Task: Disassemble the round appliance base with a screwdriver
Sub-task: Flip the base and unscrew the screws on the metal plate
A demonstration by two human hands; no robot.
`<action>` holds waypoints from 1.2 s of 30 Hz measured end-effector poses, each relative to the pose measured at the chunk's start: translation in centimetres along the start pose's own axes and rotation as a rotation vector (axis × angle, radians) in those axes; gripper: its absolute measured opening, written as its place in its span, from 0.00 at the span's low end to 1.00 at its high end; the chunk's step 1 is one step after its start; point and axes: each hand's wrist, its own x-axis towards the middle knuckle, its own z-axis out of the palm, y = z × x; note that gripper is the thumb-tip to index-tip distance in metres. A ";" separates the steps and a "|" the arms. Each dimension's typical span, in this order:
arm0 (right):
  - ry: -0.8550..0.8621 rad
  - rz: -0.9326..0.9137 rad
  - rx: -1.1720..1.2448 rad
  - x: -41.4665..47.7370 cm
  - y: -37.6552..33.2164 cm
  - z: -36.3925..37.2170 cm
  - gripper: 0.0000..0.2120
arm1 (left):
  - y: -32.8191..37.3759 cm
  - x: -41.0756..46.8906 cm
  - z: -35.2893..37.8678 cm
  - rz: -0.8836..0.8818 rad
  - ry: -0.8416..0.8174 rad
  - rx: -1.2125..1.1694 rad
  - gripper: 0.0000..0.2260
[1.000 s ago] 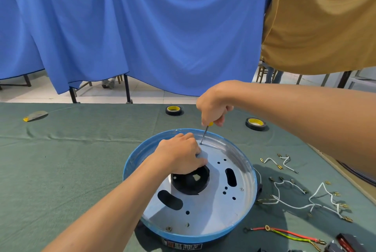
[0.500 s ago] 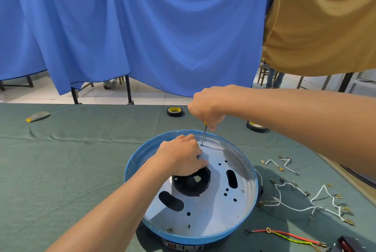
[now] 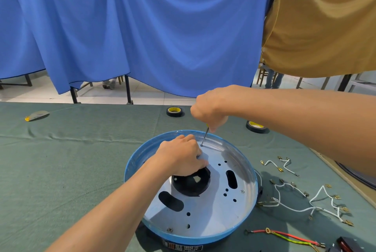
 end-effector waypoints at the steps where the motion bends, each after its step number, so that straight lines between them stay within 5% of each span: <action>1: -0.008 -0.005 0.045 0.1 0.2 -0.1 0.15 | 0.0 0.0 0.0 0.000 -0.002 0.001 0.21; 5: -0.054 -0.026 0.181 0.5 1.2 -0.4 0.09 | 0.0 -0.1 -0.1 -0.004 -0.008 0.007 0.21; 9: 0.156 -0.061 0.319 0.3 1.8 -0.4 0.02 | 0.0 -0.1 -0.1 -0.011 -0.015 0.009 0.21; 15: 0.210 -0.047 0.669 0.8 2.0 0.9 0.07 | 0.0 0.0 -0.2 -0.008 -0.026 0.013 0.20; 19: 0.046 0.113 0.664 0.5 2.8 1.2 0.27 | 0.0 0.2 -0.1 -0.007 -0.033 0.006 0.20; 22: 0.022 0.117 0.630 0.2 2.9 1.5 0.21 | -0.1 0.2 -0.2 0.005 -0.040 0.013 0.20; 29: 0.271 -0.010 0.693 0.1 2.7 1.7 0.07 | 0.1 0.1 -0.2 -0.011 -0.029 0.026 0.21; 34: 0.170 0.085 0.701 0.4 2.4 1.6 0.23 | 0.0 0.3 0.0 -0.006 -0.037 0.025 0.20; 36: 0.135 0.102 0.638 0.3 2.2 1.2 0.20 | -0.1 0.4 0.0 0.001 -0.038 0.018 0.20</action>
